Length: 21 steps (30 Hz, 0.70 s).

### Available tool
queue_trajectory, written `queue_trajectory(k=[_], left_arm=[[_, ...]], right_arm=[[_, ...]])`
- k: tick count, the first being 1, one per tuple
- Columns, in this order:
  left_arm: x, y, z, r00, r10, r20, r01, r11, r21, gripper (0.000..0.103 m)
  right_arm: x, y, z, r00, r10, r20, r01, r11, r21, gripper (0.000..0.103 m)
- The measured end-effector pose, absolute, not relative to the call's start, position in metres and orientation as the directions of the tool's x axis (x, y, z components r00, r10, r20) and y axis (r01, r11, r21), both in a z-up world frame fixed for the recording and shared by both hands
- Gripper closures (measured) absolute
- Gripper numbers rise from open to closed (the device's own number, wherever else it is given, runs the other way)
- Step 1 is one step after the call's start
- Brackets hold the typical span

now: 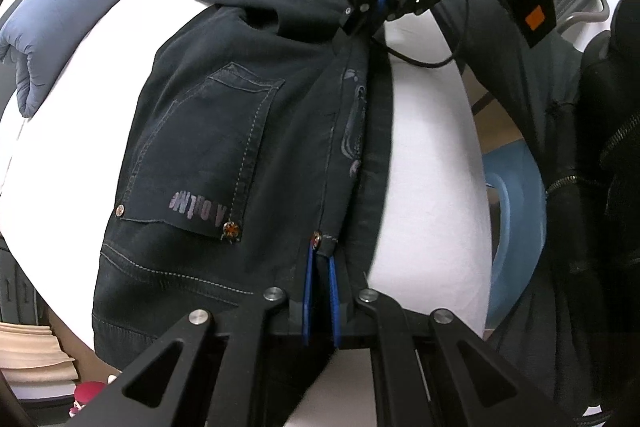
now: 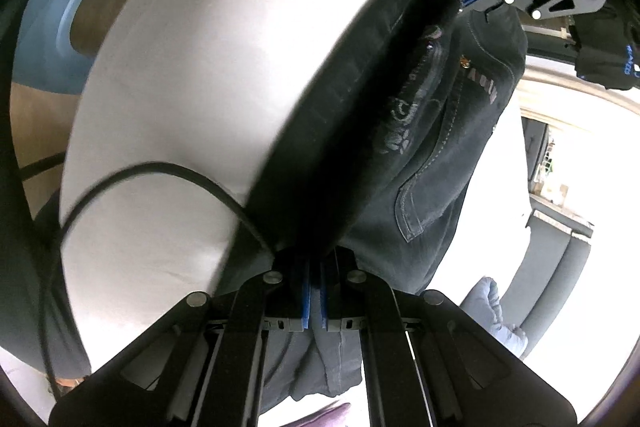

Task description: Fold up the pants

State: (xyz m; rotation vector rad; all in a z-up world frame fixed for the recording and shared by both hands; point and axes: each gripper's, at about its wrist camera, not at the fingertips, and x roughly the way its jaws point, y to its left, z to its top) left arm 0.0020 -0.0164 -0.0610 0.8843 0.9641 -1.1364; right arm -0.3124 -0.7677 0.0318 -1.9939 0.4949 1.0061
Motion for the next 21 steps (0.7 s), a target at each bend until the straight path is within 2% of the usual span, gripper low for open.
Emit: queue_trajectory(k=[9,14,16,17,18,20,21], left_arm=[[-0.003,0.0,-0.063,0.144,-0.323,-0.935,0.971,0.229,0.07,0.097],[0.011,0.006,-0.07,0.111,-0.363,-0.925,0.945,0.326,-0.015,0.093],[0.012,0.011,-0.066,0.124,-0.368,-0.921,0.934,0.356,-0.016,0.082],[0.011,0.015,-0.064,0.136,-0.357,-0.924,0.929,0.371,-0.006,0.067],[0.009,0.019,-0.061,0.134,-0.353,-0.926,0.925,0.379,-0.011,0.06],[0.009,0.026,-0.048,0.127,-0.374,-0.919,0.912,0.409,-0.04,0.058],[0.01,0.029,-0.04,0.135,-0.385,-0.913,0.902,0.43,-0.048,0.051]], right_arm=[[-0.29,-0.731,0.018,0.62,-0.012,-0.785,-0.66,-0.549,-0.513,0.1],[-0.277,-0.718,-0.008,0.655,-0.019,-0.756,-0.65,-0.523,-0.551,0.1],[-0.273,-0.713,-0.013,0.683,-0.015,-0.73,-0.64,-0.493,-0.589,0.099],[-0.272,-0.712,-0.013,0.692,-0.013,-0.722,-0.64,-0.473,-0.605,0.099],[-0.269,-0.709,-0.014,0.705,-0.006,-0.709,-0.641,-0.435,-0.633,0.099],[-0.266,-0.707,-0.015,0.723,0.006,-0.691,-0.636,-0.386,-0.669,0.098],[-0.264,-0.704,-0.017,0.735,0.009,-0.678,-0.632,-0.355,-0.689,0.098]])
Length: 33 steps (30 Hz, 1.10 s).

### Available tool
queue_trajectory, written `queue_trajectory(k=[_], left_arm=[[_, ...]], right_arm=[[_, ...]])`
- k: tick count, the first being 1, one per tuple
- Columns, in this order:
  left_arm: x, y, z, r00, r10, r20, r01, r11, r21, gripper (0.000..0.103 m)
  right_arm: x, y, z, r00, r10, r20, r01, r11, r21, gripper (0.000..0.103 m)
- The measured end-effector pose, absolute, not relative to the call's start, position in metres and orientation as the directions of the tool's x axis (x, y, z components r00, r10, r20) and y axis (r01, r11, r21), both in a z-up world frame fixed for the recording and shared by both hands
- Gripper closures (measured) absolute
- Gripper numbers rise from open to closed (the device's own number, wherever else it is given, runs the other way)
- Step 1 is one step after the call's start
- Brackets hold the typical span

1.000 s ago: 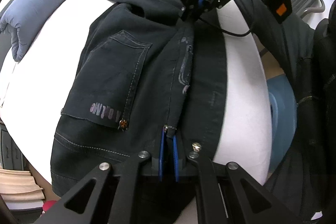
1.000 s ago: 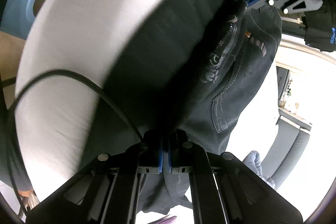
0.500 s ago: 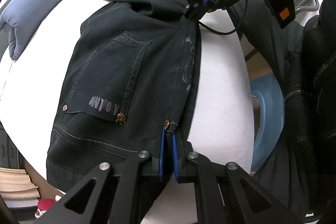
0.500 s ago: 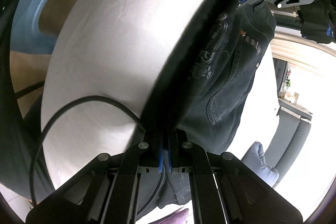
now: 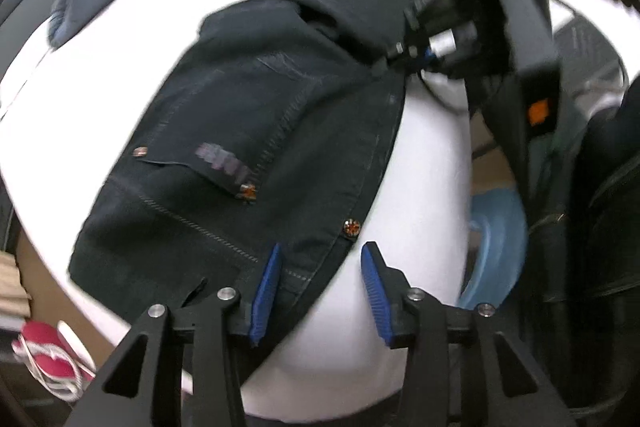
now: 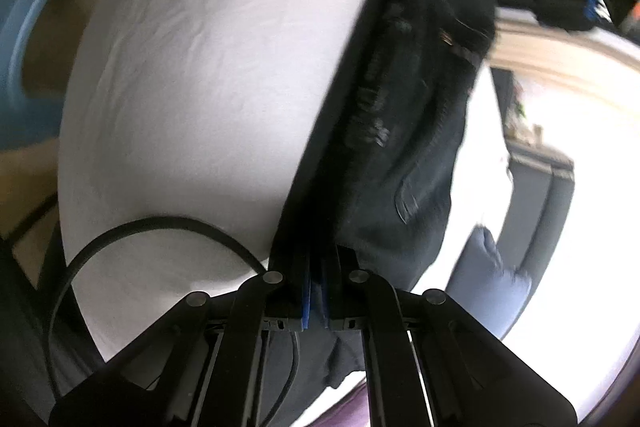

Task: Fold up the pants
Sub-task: 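Open both grippers to release the folded jeans onto the bed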

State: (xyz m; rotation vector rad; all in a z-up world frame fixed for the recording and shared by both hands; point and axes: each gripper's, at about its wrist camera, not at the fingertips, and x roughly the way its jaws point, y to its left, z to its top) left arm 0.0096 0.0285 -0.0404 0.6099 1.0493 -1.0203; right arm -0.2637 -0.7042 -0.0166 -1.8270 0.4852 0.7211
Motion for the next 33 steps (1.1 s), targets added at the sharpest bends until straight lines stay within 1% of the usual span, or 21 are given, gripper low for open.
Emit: queue_trajectory(k=[2,5,8,11,13,14,15,17,18,19,20,21,22,23,25,27,28,29,31,32,33], left_arm=[[0.013,0.032,-0.022,0.177,-0.425,-0.888,0.874,0.482,-0.056,0.042],[0.024,0.021,-0.007,0.219,-0.465,-0.857,0.842,0.534,-0.074,0.042],[0.036,-0.008,-0.01,0.275,-0.471,-0.838,0.815,0.577,-0.057,0.042],[0.045,-0.044,-0.031,0.264,-0.485,-0.834,0.798,0.596,-0.094,0.042],[0.055,-0.058,-0.059,0.225,-0.442,-0.868,0.764,0.634,-0.125,0.042],[0.06,-0.062,-0.075,0.214,-0.416,-0.884,0.732,0.667,-0.136,0.04],[0.062,-0.062,-0.08,0.218,-0.424,-0.879,0.716,0.682,-0.151,0.037],[0.067,-0.056,-0.083,0.224,-0.455,-0.862,0.673,0.712,-0.201,0.036],[0.068,-0.055,-0.084,0.225,-0.46,-0.859,0.657,0.722,-0.215,0.036],[0.067,-0.053,-0.083,0.228,-0.46,-0.858,0.648,0.729,-0.219,0.036],[0.066,-0.054,-0.082,0.231,-0.456,-0.86,0.642,0.735,-0.217,0.036],[0.065,-0.053,-0.079,0.232,-0.453,-0.861,0.634,0.742,-0.219,0.036],[0.067,-0.051,-0.073,0.228,-0.464,-0.856,0.611,0.753,-0.245,0.037],[0.069,-0.049,-0.068,0.225,-0.487,-0.844,0.593,0.755,-0.278,0.037],[0.076,-0.046,-0.052,0.247,-0.549,-0.798,0.557,0.755,-0.346,0.037],[0.083,-0.045,-0.044,0.285,-0.57,-0.771,0.52,0.767,-0.375,0.037],[0.088,-0.047,-0.044,0.291,-0.572,-0.767,0.499,0.775,-0.388,0.037],[0.092,-0.048,-0.05,0.285,-0.569,-0.772,0.469,0.785,-0.405,0.037],[0.097,-0.05,-0.079,0.223,-0.548,-0.806,0.413,0.802,-0.431,0.037],[0.096,-0.05,-0.093,0.227,-0.554,-0.801,0.402,0.803,-0.44,0.038],[0.093,-0.05,-0.096,0.25,-0.571,-0.782,0.394,0.798,-0.456,0.038]], right_arm=[[-0.259,-0.699,-0.02,0.744,0.0,-0.668,-0.635,-0.307,-0.708,0.097],[-0.248,-0.687,-0.022,0.753,-0.019,-0.657,-0.648,-0.186,-0.738,0.097],[-0.236,-0.674,-0.028,0.773,-0.031,-0.634,-0.633,-0.107,-0.767,0.097],[-0.228,-0.666,-0.034,0.79,-0.036,-0.612,-0.613,-0.025,-0.79,0.096],[-0.228,-0.665,-0.035,0.794,-0.032,-0.607,-0.606,0.035,-0.795,0.096],[-0.225,-0.663,-0.035,0.797,-0.027,-0.604,-0.601,0.068,-0.796,0.094],[-0.224,-0.663,-0.034,0.799,-0.022,-0.601,-0.597,0.094,-0.797,0.092],[-0.219,-0.662,-0.027,0.798,-0.019,-0.602,-0.588,0.19,-0.786,0.079],[-0.219,-0.664,-0.024,0.797,-0.019,-0.604,-0.584,0.232,-0.778,0.075],[-0.216,-0.667,-0.018,0.793,-0.017,-0.609,-0.578,0.294,-0.761,0.063],[-0.211,-0.671,-0.01,0.792,-0.016,-0.611,-0.561,0.376,-0.737,0.048],[-0.208,-0.676,-0.003,0.781,-0.009,-0.625,-0.558,0.442,-0.703,0.038],[-0.203,-0.686,0.005,0.751,0.006,-0.661,-0.562,0.53,-0.635,0.018],[-0.196,-0.698,0.016,0.722,0.034,-0.691,-0.548,0.638,-0.542,0.016],[-0.179,-0.719,0.034,0.692,0.08,-0.718,-0.481,0.793,-0.375,0.016],[-0.153,-0.752,0.054,0.663,0.172,-0.729,-0.379,0.916,-0.129,0.016],[-0.14,-0.77,0.062,0.661,0.221,-0.717,-0.33,0.944,-0.013,0.016],[-0.128,-0.784,0.066,0.663,0.26,-0.702,-0.289,0.954,0.08,0.016],[-0.098,-0.831,0.072,0.678,0.363,-0.639,-0.162,0.922,0.352,0.016],[-0.09,-0.853,0.071,0.692,0.398,-0.603,-0.112,0.884,0.454,0.016],[-0.078,-0.872,0.068,0.708,0.431,-0.56,-0.072,0.832,0.55,0.016]])
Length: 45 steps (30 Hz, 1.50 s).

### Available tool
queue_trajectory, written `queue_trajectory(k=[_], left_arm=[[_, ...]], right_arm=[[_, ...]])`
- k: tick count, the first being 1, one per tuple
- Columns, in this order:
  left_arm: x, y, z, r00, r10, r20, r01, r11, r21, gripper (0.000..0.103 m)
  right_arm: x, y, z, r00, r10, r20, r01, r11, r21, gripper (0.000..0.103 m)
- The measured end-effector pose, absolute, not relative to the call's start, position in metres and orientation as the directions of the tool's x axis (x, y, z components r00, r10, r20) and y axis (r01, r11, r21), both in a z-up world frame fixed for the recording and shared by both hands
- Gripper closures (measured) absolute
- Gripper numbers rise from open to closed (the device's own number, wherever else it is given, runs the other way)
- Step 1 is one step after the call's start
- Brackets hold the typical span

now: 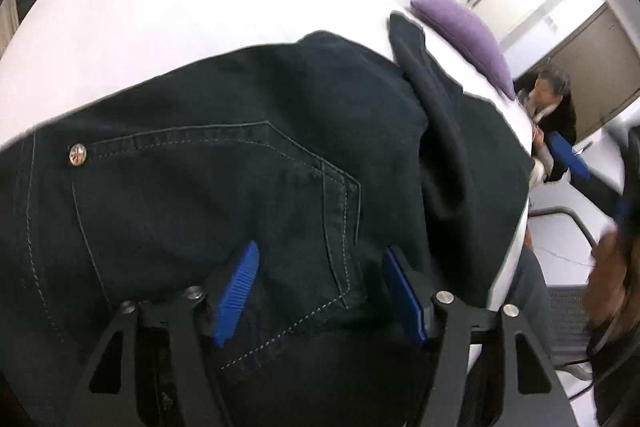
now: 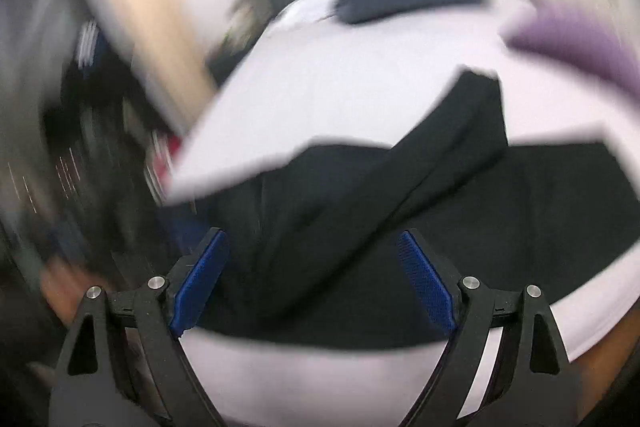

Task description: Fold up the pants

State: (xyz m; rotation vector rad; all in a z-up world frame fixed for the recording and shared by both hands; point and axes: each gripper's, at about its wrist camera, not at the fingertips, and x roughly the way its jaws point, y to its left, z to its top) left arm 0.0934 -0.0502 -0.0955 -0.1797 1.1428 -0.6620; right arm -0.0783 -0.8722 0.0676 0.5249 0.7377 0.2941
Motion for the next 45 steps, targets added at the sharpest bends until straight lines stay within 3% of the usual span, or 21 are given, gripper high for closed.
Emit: queue_trajectory(k=[3,9,16,27,31,32,34,39,45], left_arm=[[0.093,-0.044,-0.095,0.246,-0.583,-0.774,0.348,0.798,-0.491,0.038],[0.091,-0.052,-0.096,0.243,-0.542,-0.804,0.36,0.82,-0.444,0.038],[0.093,-0.051,-0.095,0.237,-0.528,-0.816,0.357,0.828,-0.433,0.038],[0.096,-0.049,-0.096,0.224,-0.543,-0.809,0.355,0.819,-0.451,0.038],[0.096,-0.049,-0.096,0.223,-0.536,-0.814,0.36,0.821,-0.443,0.038],[0.095,-0.048,-0.096,0.224,-0.532,-0.817,0.363,0.823,-0.437,0.038],[0.095,-0.052,-0.096,0.225,-0.526,-0.82,0.364,0.826,-0.43,0.038],[0.095,-0.056,-0.095,0.224,-0.514,-0.828,0.366,0.832,-0.418,0.038],[0.102,-0.051,-0.095,0.209,-0.545,-0.812,0.327,0.821,-0.467,0.038]], right_arm=[[-0.016,-0.933,0.041,0.757,0.457,-0.467,0.076,0.648,0.758,0.019],[0.073,-0.997,-0.02,0.759,0.441,-0.479,0.254,0.477,0.841,0.048],[0.15,-1.032,-0.086,0.7,0.422,-0.576,0.414,0.417,0.809,0.05],[0.21,-1.053,-0.112,0.714,0.428,-0.555,0.438,0.346,0.83,0.06],[0.236,-1.064,-0.115,0.715,0.414,-0.563,0.431,0.374,0.821,0.075],[0.24,-1.066,-0.115,0.709,0.411,-0.573,0.432,0.389,0.814,0.09],[0.251,-1.069,-0.116,0.702,0.397,-0.592,0.434,0.421,0.797,0.101],[0.215,-1.1,-0.079,0.805,0.355,-0.476,0.342,0.378,0.86,0.101],[0.095,-1.189,-0.057,0.949,0.149,-0.277,0.248,0.191,0.95,0.101]])
